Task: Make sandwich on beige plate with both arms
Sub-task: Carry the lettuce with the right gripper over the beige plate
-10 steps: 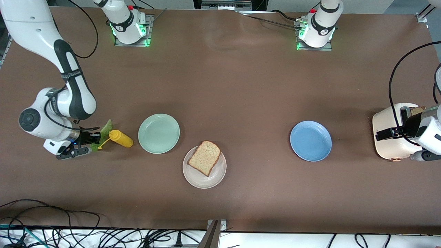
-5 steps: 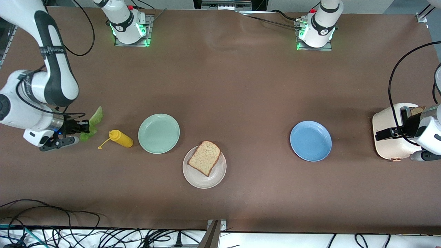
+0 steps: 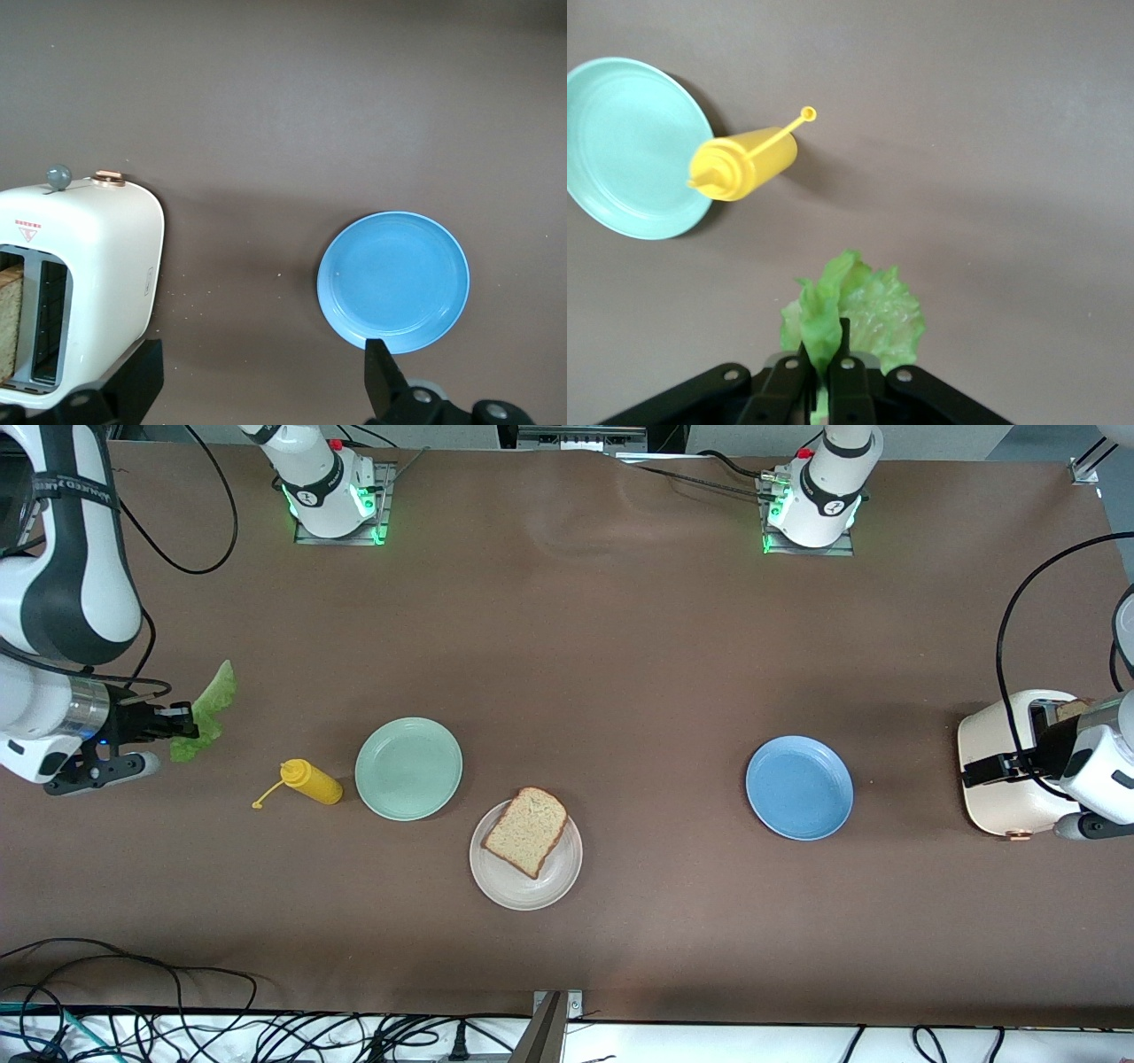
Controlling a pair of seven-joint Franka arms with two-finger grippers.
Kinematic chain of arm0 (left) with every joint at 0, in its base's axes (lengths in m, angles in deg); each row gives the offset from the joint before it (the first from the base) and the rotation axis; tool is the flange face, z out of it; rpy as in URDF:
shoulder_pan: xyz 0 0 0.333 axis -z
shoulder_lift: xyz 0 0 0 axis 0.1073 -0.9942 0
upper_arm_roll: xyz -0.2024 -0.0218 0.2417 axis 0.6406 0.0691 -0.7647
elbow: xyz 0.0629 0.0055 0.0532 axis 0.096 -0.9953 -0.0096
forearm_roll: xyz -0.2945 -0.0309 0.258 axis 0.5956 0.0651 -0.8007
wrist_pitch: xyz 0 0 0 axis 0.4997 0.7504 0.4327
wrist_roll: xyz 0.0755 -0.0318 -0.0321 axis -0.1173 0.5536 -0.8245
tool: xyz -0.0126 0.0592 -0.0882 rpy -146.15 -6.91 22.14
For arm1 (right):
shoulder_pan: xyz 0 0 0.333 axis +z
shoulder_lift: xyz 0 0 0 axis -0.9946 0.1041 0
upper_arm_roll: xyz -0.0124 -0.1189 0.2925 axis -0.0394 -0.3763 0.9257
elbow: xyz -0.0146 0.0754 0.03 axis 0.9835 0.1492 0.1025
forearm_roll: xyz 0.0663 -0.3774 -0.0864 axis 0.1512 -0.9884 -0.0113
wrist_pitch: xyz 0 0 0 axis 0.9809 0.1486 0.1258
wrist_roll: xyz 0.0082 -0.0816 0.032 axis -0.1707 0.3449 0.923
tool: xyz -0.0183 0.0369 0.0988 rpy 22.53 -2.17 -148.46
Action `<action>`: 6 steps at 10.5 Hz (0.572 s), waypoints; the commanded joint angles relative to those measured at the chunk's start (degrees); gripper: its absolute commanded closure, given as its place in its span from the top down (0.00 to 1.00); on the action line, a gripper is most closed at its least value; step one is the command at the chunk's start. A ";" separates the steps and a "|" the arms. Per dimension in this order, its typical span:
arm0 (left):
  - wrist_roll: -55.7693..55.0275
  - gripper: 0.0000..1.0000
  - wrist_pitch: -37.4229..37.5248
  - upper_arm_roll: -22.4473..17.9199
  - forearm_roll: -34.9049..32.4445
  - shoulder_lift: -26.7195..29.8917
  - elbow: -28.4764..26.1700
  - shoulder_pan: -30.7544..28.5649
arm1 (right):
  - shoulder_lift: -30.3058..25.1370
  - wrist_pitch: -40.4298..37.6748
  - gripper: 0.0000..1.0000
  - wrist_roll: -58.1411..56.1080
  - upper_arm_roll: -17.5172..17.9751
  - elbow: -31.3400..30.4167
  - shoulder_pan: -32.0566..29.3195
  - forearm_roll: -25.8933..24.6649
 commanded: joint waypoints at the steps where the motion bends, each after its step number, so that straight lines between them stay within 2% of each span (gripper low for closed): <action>1: 0.91 1.00 -0.23 0.32 -1.27 0.31 -0.28 -0.28 | 2.48 -4.58 0.00 9.84 0.16 6.60 5.54 0.07; 3: 0.91 1.00 -0.23 0.32 -1.27 0.31 -0.28 -0.64 | 6.86 -7.92 0.00 17.66 -0.46 15.02 11.52 1.55; 6: 0.91 1.00 -0.23 0.32 -1.19 0.31 -0.28 -0.64 | 16.17 -5.23 0.00 32.33 -0.55 25.58 16.80 10.59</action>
